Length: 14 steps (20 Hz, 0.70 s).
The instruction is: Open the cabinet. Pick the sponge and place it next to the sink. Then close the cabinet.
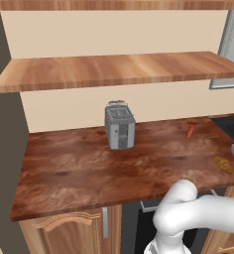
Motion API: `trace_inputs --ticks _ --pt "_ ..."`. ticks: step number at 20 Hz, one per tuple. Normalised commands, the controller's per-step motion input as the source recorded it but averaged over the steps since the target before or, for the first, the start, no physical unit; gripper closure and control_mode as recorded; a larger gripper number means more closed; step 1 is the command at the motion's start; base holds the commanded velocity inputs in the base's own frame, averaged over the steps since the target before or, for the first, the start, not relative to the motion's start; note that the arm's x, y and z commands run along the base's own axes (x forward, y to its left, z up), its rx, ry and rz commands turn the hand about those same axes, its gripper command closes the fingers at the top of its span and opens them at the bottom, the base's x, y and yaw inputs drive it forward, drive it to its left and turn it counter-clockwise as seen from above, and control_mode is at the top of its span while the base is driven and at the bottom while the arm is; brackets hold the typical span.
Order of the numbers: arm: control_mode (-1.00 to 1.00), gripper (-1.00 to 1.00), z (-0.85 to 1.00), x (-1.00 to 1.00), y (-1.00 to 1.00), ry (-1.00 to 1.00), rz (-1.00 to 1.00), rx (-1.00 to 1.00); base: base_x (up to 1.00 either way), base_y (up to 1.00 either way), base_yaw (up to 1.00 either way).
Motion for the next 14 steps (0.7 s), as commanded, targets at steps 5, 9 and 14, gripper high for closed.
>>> trace_inputs --ticks 5,9,14 --pt "-1.00 -1.00 0.00 0.10 -0.14 -0.05 0.00 0.00 0.00 0.00 0.00" --pt "-1.00 -1.00 0.22 0.05 -0.02 -0.10 0.00 0.00 0.00 0.00 0.00" --pt "-1.00 -1.00 0.49 -0.19 -0.01 -0.11 0.00 0.00 0.00 0.00 0.00"
